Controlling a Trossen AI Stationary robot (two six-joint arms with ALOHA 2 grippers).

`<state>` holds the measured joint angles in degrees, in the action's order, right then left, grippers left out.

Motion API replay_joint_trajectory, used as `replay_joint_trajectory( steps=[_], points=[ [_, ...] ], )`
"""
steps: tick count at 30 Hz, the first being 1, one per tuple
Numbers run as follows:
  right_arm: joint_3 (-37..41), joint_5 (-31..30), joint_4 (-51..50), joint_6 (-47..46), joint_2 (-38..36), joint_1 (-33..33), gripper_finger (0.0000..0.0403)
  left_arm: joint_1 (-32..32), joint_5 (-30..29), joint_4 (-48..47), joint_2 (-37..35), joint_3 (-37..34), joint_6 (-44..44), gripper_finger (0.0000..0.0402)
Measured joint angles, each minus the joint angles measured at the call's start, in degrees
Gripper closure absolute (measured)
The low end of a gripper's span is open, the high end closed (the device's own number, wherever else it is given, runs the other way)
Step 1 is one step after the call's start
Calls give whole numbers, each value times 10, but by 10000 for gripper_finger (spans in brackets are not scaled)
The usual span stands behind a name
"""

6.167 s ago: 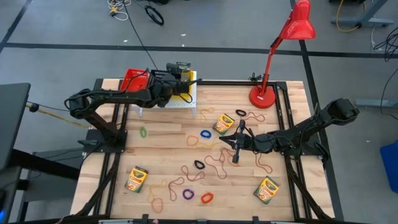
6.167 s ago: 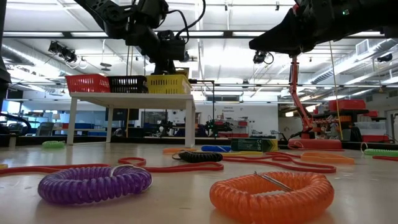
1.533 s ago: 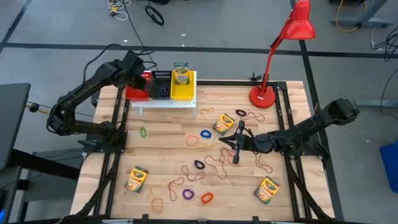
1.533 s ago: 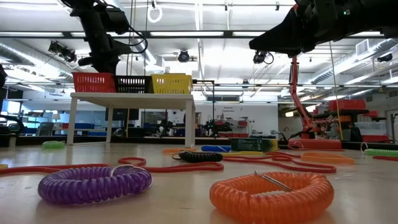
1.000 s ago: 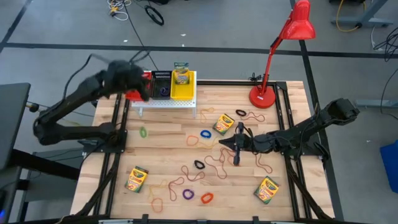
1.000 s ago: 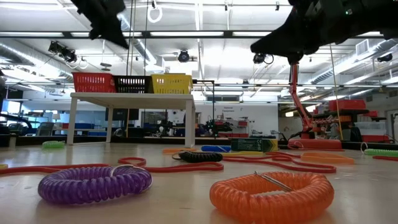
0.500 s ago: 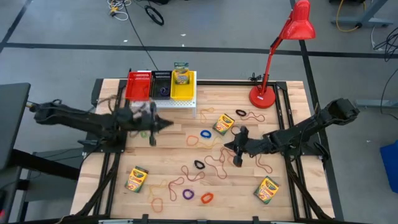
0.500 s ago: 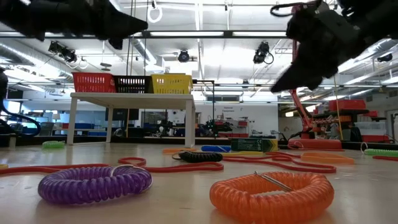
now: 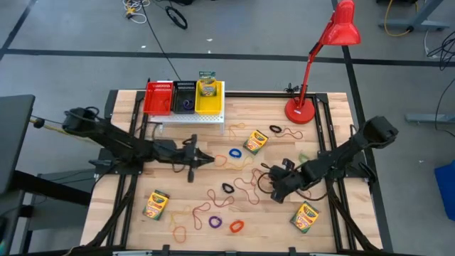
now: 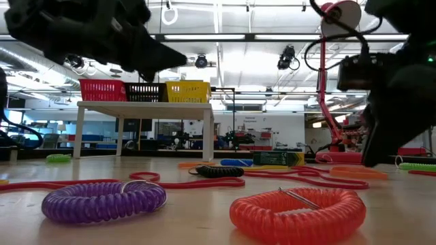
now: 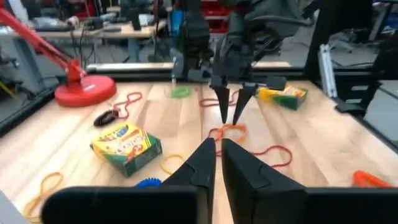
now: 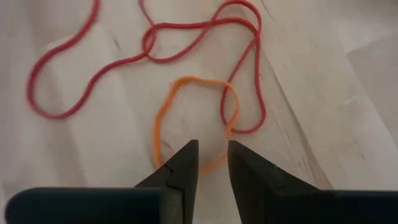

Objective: Pick & Place Office Desk Supplies
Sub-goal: Put the orange rubber band into the red bin on the shelf

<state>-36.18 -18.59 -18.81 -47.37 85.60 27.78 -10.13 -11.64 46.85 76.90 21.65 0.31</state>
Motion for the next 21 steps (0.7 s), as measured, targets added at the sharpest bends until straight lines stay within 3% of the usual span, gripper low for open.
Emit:
replay_joint_trajectory(
  steps=[5,11,17,21],
  points=[
    [-2,-10,5,-14,32,-7,325,0,-15,-2,71,37,-18,334],
    [-26,-29,-25,9,37,-4,394,0,-15,-3,132,92,-43,305],
    [-104,-122,-93,46,36,12,397,0,13,-24,175,149,-55,271],
    [-131,-146,-94,72,36,21,396,0,16,-61,204,188,-55,243]
  ],
)
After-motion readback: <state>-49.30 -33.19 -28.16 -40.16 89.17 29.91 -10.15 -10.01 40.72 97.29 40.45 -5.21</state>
